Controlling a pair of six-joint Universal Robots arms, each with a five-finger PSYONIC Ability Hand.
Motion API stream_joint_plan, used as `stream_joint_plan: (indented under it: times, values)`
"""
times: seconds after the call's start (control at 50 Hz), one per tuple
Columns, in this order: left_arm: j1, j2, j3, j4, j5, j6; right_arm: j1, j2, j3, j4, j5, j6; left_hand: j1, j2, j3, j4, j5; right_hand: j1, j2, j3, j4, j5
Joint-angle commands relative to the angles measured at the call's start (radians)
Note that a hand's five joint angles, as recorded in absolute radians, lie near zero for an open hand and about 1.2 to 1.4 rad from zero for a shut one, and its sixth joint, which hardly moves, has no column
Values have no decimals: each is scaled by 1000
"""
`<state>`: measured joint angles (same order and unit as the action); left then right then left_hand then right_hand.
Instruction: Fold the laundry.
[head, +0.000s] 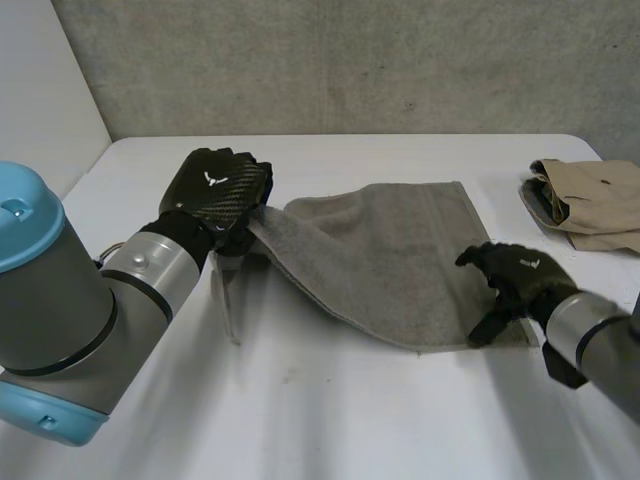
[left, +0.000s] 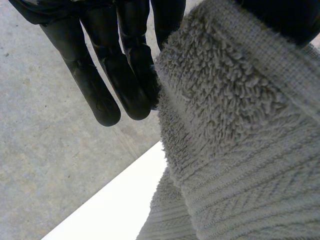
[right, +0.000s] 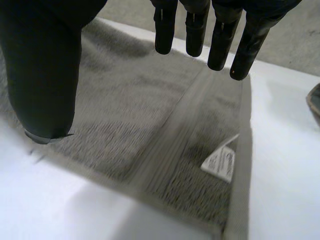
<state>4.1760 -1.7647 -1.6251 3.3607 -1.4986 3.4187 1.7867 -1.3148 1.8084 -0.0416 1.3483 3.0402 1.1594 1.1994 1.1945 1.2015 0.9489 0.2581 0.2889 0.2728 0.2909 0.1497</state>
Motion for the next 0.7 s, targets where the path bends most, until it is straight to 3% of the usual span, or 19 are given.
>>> stream_joint_plan:
  times: [0.02, 0.14, 0.24, 0.38, 0.46, 0.62, 0.7]
  values:
    - [-1, -1, 4, -1, 0, 0, -1, 12, 68, -73, -5, -49, 237, 197, 202, 195, 273, 35, 5, 21, 3, -31]
    - [-13, 24, 45, -30, 0, -3, 55, 14, 63, -98, 11, 5, 237, 197, 202, 195, 273, 0, -31, -15, -33, -66]
    - [-37, 31, 102, -84, -2, -36, 186, 20, 34, -132, 54, 199, 237, 197, 202, 195, 273, -20, -51, -35, -53, -87]
    - [-50, 31, 154, -130, -3, -99, 306, 94, -20, -146, 64, 327, 237, 197, 202, 195, 273, -84, -114, -98, -116, -150]
    - [-56, 33, 159, -132, -3, -116, 349, 153, -60, -162, 118, 356, 237, 197, 202, 195, 273, -84, -114, -98, -116, -150]
    - [-73, 47, 156, -142, -5, -133, 361, 279, -145, -268, 322, 347, 237, 197, 202, 195, 273, -82, -113, -97, -115, -148]
    - [-70, 71, 151, -152, -5, -133, 350, 331, -181, -285, 360, 335, 237, 197, 202, 195, 273, -41, -72, -56, -74, -107]
